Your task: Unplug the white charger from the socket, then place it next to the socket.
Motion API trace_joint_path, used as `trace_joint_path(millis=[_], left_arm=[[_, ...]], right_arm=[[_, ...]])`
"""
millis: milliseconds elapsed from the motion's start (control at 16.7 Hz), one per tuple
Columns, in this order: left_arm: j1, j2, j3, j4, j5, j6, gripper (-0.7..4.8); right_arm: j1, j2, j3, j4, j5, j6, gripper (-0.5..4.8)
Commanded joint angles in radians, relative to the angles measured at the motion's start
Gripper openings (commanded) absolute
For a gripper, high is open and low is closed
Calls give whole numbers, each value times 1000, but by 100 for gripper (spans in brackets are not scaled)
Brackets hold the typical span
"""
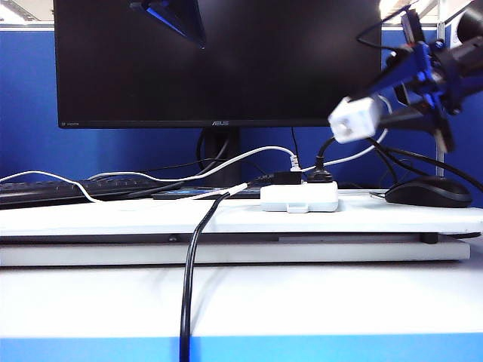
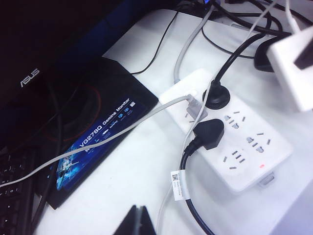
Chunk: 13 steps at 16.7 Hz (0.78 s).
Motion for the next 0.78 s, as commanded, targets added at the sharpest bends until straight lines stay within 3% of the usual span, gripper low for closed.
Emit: trace_joint_path(millis=[60, 179, 419, 658, 778], left_arm=[[0, -4, 7, 8, -2, -6, -5], [0, -4, 7, 8, -2, -6, -5], [0, -4, 7, 8, 0, -6, -5], [0, -4, 7, 8, 2, -6, -5], [0, -4, 8, 7, 2, -6, -5]], right_arm=[[-7, -7, 5, -99, 71, -107, -2], [-4, -7, 5, -167, 209, -174, -2], [1, -7, 5, -176, 252, -172, -2], [73, -7, 5, -160, 324, -167, -2], [134, -7, 5, -121, 417, -104, -2]])
